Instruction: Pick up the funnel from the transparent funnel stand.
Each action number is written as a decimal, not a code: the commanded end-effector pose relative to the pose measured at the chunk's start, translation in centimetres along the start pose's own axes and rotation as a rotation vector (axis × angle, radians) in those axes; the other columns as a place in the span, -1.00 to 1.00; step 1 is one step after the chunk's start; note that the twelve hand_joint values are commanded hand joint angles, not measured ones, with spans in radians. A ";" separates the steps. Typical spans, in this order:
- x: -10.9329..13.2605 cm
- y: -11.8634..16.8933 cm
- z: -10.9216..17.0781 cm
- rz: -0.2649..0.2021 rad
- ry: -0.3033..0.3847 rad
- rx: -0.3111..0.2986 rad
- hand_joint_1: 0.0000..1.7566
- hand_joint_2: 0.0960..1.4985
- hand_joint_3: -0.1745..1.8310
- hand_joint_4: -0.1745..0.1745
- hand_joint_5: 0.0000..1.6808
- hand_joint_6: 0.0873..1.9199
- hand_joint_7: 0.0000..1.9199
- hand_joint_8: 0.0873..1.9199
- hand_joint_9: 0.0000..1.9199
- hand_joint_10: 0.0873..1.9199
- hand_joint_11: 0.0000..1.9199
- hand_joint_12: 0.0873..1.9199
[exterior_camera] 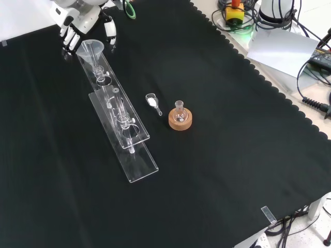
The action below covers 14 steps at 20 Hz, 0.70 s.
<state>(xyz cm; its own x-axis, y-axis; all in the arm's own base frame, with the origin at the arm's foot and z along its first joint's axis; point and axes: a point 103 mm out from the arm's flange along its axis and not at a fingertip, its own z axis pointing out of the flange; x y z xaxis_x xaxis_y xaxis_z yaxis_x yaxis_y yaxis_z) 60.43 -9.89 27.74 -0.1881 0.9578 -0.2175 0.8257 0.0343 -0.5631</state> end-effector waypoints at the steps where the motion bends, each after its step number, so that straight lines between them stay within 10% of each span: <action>1: 0.7 -0.1 -0.3 0.017 -0.051 -0.044 -0.07 -0.12 -0.31 -0.21 -0.61 -1.00 -0.89 -0.41 -0.42 -0.43 -0.80 0.41; 7: 0.8 -0.7 -1.3 0.011 -0.095 -0.151 0.00 -0.06 -0.26 -0.10 -0.33 -0.95 -0.61 -0.43 -0.25 -0.51 -0.73 0.36; 14: 0.4 -2.8 -3.8 0.031 -0.126 -0.181 0.08 -0.02 -0.22 0.05 -0.28 -0.44 -0.41 -0.46 -0.08 -0.61 -0.60 0.31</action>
<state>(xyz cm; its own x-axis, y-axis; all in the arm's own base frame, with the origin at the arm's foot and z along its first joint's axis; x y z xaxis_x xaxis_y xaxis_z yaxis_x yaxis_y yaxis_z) 59.96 -9.06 29.69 -0.2192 0.9302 -0.2944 0.8926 0.0693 -0.4456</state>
